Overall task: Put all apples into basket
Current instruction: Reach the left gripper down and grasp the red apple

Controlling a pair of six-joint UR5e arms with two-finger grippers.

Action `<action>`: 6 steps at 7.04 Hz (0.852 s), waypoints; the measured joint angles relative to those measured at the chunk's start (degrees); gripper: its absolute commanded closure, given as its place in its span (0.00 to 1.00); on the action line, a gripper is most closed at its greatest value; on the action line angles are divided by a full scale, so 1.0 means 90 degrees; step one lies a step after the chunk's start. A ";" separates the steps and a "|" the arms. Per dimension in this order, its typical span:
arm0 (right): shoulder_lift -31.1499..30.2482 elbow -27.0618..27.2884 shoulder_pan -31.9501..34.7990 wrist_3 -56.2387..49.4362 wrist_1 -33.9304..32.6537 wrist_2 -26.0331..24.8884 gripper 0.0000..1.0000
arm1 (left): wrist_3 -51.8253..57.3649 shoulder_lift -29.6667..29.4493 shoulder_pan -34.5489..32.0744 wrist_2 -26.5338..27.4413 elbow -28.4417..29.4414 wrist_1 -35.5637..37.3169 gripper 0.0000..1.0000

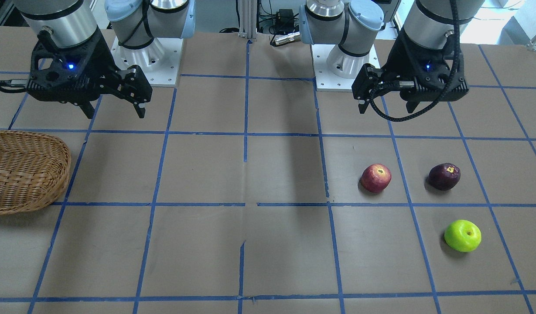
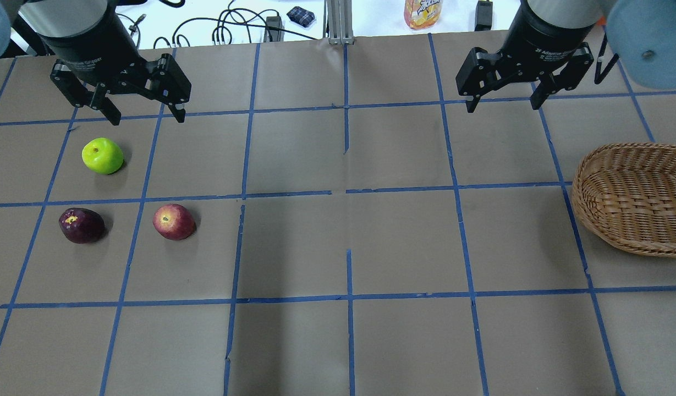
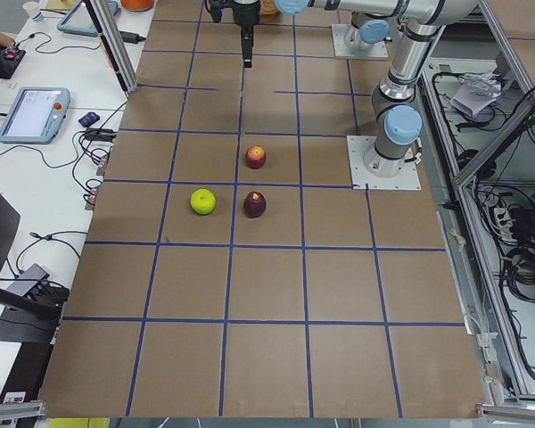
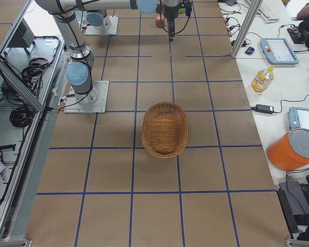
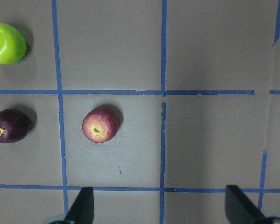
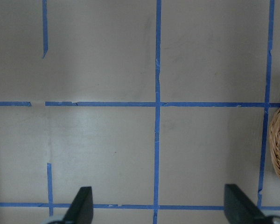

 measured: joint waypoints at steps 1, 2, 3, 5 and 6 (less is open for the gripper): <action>0.0000 0.0000 0.0000 0.0000 0.0000 0.0000 0.00 | -0.0004 0.0003 -0.0003 0.0000 -0.0009 0.0000 0.00; 0.0000 0.0000 0.0000 0.0000 0.0000 0.0000 0.00 | -0.0003 0.0005 -0.0007 0.0002 -0.0039 0.0000 0.00; 0.0000 0.0000 0.0000 0.0000 0.0000 0.0000 0.00 | 0.0023 0.0008 0.0001 0.0019 -0.0095 0.0000 0.00; 0.0000 0.0000 0.0000 0.0000 0.0000 0.0006 0.00 | 0.0134 -0.0066 0.0294 0.0063 -0.0258 -0.0024 0.00; 0.0000 0.0000 0.0000 0.0000 0.0000 0.0007 0.00 | 0.0315 -0.0131 0.0684 0.0050 -0.0541 0.0024 0.00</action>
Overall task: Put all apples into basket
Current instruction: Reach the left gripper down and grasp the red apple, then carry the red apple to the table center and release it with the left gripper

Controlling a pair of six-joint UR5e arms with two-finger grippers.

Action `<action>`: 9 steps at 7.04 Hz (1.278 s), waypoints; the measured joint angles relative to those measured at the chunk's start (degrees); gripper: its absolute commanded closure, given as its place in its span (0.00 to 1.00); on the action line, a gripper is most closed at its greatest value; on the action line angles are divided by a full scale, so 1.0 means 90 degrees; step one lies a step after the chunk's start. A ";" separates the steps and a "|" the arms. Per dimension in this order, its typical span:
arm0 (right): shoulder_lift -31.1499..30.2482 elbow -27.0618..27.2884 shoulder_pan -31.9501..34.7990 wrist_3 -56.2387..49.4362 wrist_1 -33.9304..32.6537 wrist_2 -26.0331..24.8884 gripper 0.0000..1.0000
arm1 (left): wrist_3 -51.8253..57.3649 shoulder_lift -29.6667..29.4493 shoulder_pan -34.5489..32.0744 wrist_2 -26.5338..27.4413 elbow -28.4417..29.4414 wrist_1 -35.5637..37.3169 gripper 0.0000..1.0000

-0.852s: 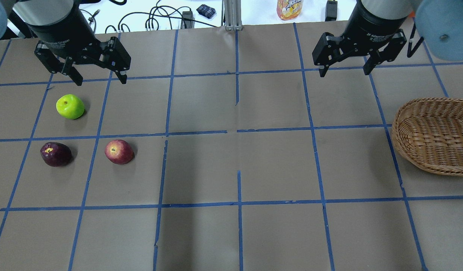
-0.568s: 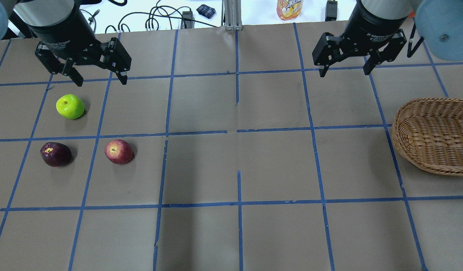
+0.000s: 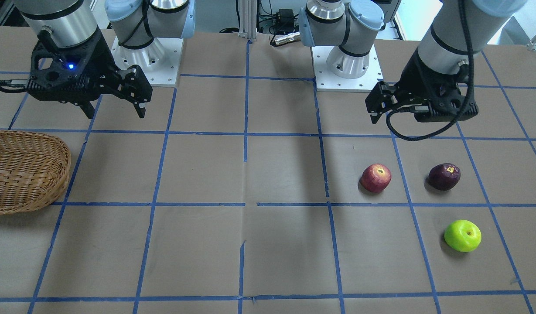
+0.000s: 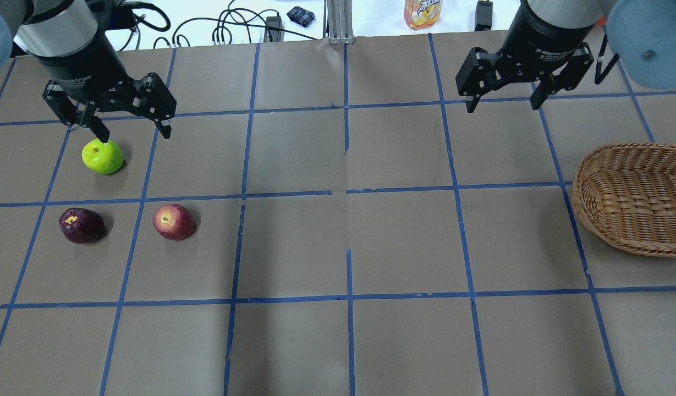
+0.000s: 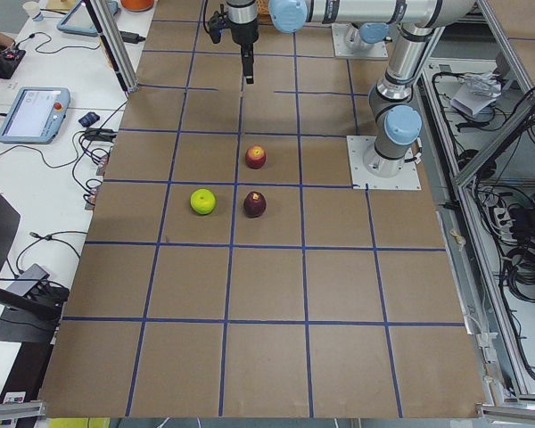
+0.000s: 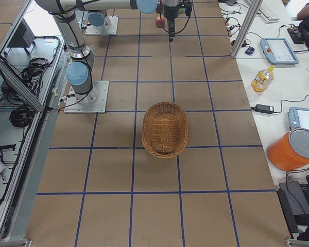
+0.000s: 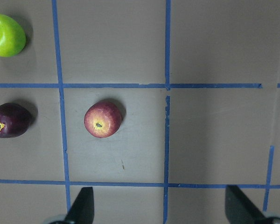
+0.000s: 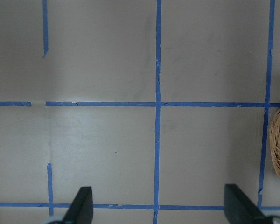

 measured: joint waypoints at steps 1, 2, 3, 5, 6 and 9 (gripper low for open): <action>0.0000 0.0000 0.0000 0.0000 0.0000 -0.0003 0.00 | 0.0390 -0.0042 0.0445 -0.0018 -0.0545 0.0368 0.00; 0.0000 0.0000 0.0000 0.0000 0.0000 -0.0004 0.00 | 0.0837 -0.0079 0.0798 -0.0026 -0.1235 0.1137 0.00; 0.0000 0.0000 0.0000 0.0000 0.0000 -0.0002 0.00 | 0.1153 -0.0149 0.0997 -0.0042 -0.1975 0.2104 0.00; 0.0000 0.0000 0.0000 0.0000 0.0000 -0.0004 0.00 | 0.1328 -0.0343 0.1101 -0.0288 -0.2975 0.3423 0.00; -0.0001 0.0000 0.0000 0.0000 0.0000 0.0000 0.00 | 0.1350 -0.0489 0.1108 -0.0528 -0.3156 0.3718 0.00; -0.0006 0.0000 0.0000 0.0000 0.0000 0.0001 0.00 | 0.1485 -0.0967 0.1145 -0.0643 -0.3609 0.4815 0.00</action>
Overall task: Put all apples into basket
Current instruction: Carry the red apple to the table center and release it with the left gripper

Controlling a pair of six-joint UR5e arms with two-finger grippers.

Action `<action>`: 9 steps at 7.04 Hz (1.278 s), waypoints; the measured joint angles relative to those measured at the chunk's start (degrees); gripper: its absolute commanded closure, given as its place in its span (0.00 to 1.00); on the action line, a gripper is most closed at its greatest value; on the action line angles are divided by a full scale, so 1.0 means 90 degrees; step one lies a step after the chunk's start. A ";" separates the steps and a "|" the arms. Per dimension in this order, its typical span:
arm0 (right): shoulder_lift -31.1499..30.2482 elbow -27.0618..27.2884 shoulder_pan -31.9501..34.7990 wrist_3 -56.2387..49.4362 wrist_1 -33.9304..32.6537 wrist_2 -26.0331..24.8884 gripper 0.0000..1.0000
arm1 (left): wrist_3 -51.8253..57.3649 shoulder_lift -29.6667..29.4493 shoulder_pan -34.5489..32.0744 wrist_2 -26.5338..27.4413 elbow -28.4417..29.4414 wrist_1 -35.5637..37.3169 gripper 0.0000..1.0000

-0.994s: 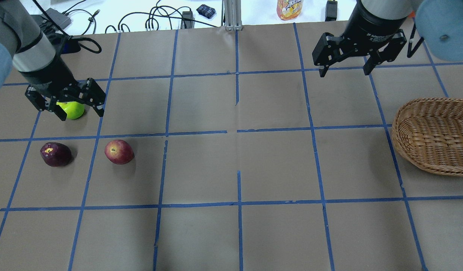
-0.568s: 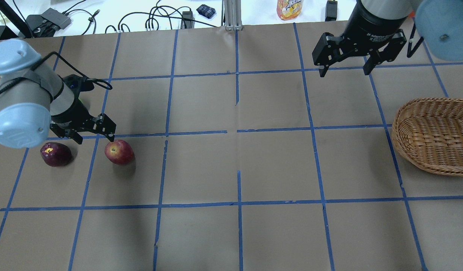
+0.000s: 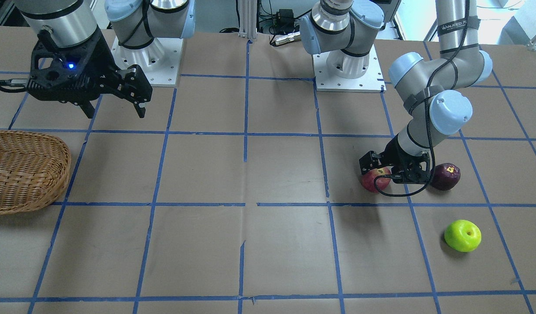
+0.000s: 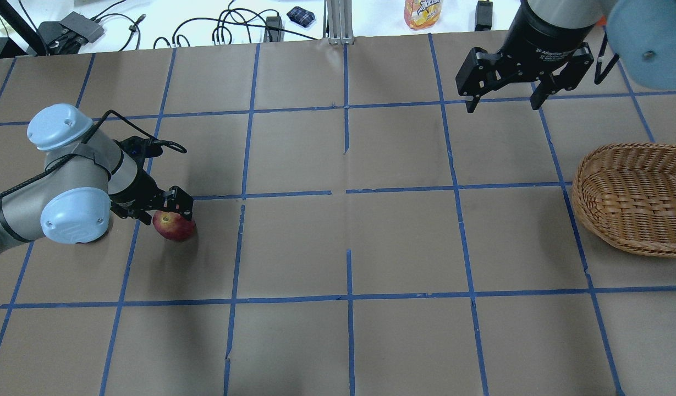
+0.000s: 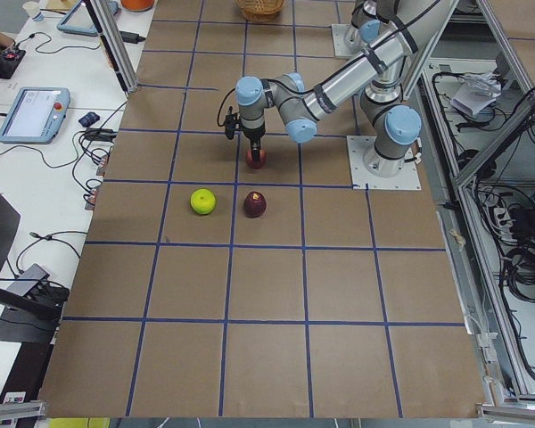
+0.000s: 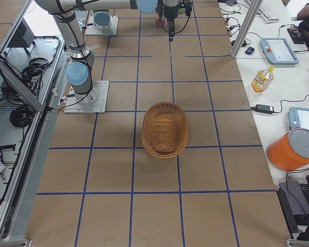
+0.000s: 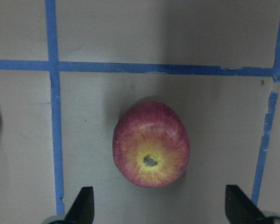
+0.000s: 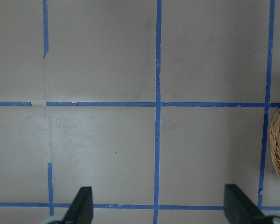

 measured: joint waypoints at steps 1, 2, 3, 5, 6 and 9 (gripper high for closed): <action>-0.0001 0.0000 0.0000 0.0000 0.0000 -0.0005 0.00 | 0.0082 -0.0115 0.0019 0.0009 -0.0119 0.0325 0.11; 0.0000 0.0000 0.0000 0.0000 0.0002 -0.0007 0.00 | 0.0102 -0.0211 0.0022 0.0012 -0.0207 0.0507 0.46; -0.0001 0.0000 0.0000 0.0000 0.0006 -0.0008 0.00 | 0.0093 -0.0285 0.0025 0.0029 -0.0251 0.0663 0.92; -0.0002 0.0000 0.0000 0.0000 0.0007 -0.0008 0.00 | -0.0160 -0.0200 -0.0065 0.0212 -0.0200 0.0757 1.00; 0.0000 0.0000 0.0000 0.0000 0.0005 -0.0008 0.00 | -0.0683 -0.0120 -0.0356 0.0179 -0.0093 0.0745 1.00; 0.0005 0.0000 0.0000 0.0000 0.0003 0.0001 0.00 | -0.3211 -0.0483 -0.2689 -0.0001 0.0788 0.0861 1.00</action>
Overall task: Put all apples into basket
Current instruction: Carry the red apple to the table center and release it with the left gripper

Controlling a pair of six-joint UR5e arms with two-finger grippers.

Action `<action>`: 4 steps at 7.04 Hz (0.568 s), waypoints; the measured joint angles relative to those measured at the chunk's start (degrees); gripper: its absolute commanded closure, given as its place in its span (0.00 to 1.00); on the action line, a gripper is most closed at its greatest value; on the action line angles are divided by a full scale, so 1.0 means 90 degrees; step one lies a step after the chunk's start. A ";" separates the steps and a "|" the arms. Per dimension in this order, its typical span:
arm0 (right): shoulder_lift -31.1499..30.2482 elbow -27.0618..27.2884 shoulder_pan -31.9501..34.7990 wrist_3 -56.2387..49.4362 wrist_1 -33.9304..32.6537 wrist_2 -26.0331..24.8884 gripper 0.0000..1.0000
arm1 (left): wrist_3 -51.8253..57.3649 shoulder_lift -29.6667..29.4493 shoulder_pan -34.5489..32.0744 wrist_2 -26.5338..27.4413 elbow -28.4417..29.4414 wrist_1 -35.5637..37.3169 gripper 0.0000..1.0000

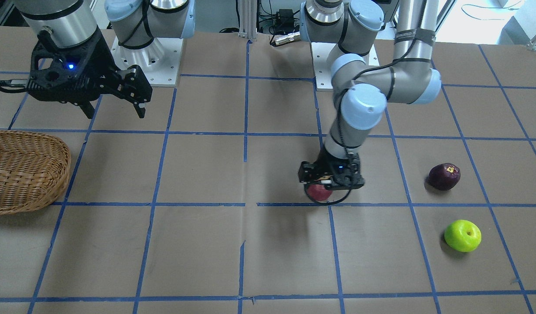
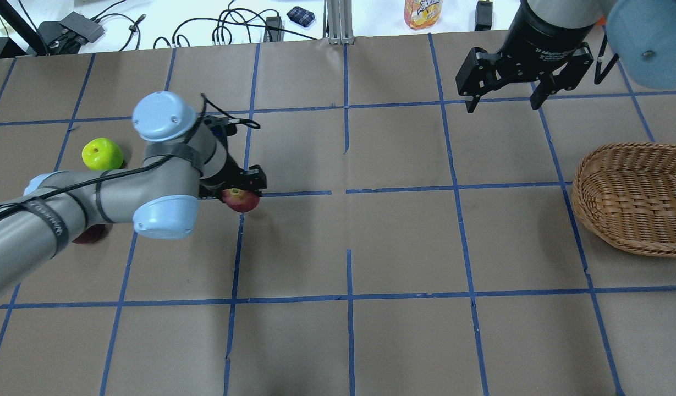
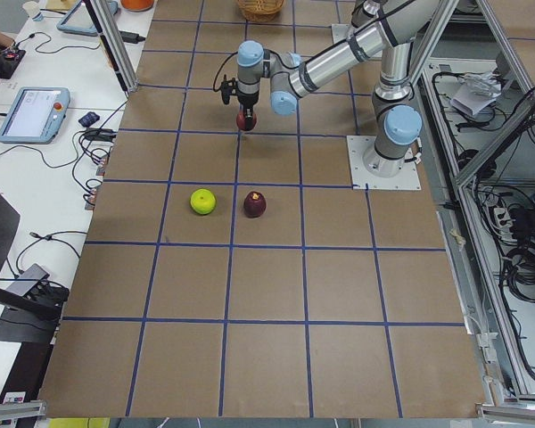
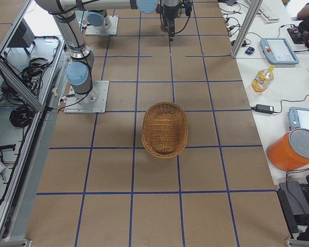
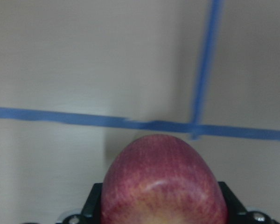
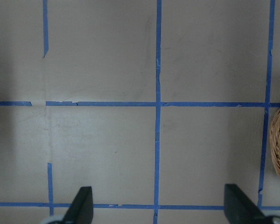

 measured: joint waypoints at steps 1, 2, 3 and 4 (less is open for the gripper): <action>0.0000 0.0000 0.0000 0.0000 0.0004 0.0003 0.00 | -0.0712 -0.0275 -0.0711 -0.0032 0.0490 0.0022 1.00; 0.0000 0.0000 0.0000 0.0000 0.0006 0.0007 0.00 | -0.1219 -0.0579 -0.1152 -0.0154 0.0888 0.0065 0.98; -0.0004 0.0000 0.0000 0.0007 0.0006 0.0012 0.00 | -0.1515 -0.0893 -0.1389 -0.0307 0.1119 0.0247 0.85; -0.0007 0.0000 0.0000 0.0017 0.0007 0.0015 0.00 | -0.1654 -0.1214 -0.1515 -0.0383 0.1218 0.0625 0.01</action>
